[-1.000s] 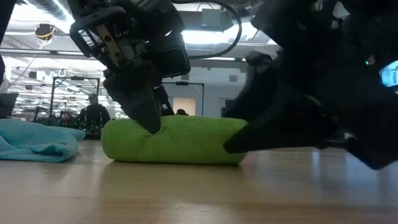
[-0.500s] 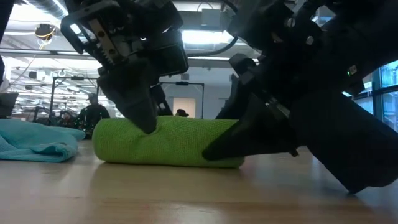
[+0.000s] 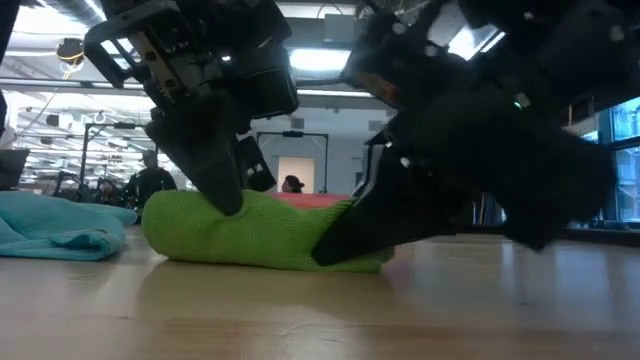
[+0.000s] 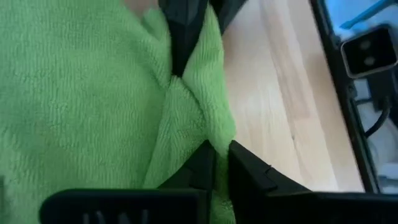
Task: Roll microfiber towels into tight, uniform cylinder then place into a basket
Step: Roll the green microfiber cloth
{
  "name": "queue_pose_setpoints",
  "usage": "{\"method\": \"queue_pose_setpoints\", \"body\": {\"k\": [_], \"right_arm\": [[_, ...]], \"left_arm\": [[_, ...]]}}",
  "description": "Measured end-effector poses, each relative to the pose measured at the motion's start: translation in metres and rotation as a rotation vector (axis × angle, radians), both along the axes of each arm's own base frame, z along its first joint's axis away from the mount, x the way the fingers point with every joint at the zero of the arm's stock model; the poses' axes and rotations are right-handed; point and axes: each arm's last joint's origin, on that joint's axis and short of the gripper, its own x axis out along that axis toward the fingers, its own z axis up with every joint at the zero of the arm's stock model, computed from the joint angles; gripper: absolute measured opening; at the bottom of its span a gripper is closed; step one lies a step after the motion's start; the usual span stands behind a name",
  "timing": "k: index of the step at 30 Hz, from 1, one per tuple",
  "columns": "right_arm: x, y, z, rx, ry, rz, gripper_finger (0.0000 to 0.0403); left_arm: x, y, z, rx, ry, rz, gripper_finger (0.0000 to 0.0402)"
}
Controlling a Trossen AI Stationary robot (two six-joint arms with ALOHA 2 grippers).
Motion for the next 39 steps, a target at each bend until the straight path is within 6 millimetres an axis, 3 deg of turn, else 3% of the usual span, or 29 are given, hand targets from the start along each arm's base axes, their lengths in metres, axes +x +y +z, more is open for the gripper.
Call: {"method": "queue_pose_setpoints", "body": {"k": [5,12,20,25,29,39], "right_arm": [[0.004,-0.016,0.011,0.161,0.046,-0.044,0.0013],[0.011,-0.035,0.012,0.378,0.117,-0.116,0.0013],[0.016,-0.047,0.012,0.53,0.149,-0.196,0.0013],[0.019,-0.049,0.013,0.58,0.126,-0.174,0.0013],[0.019,-0.048,0.013,0.57,0.125,-0.163,0.0013],[0.02,-0.05,0.013,0.62,0.128,-0.183,0.0014]], "left_arm": [[-0.009,-0.002,0.008,0.043,0.016,-0.058,0.0063],[-0.018,-0.002,0.027,0.109,-0.017,-0.054,0.0101],[-0.028,-0.011,0.058,0.239,-0.187,-0.052,0.011],[-0.032,-0.03,0.052,0.348,-0.2,-0.104,0.011],[-0.038,-0.033,0.047,0.464,-0.162,-0.08,0.011],[-0.037,-0.053,0.036,0.559,-0.222,-0.14,0.0125]]}}
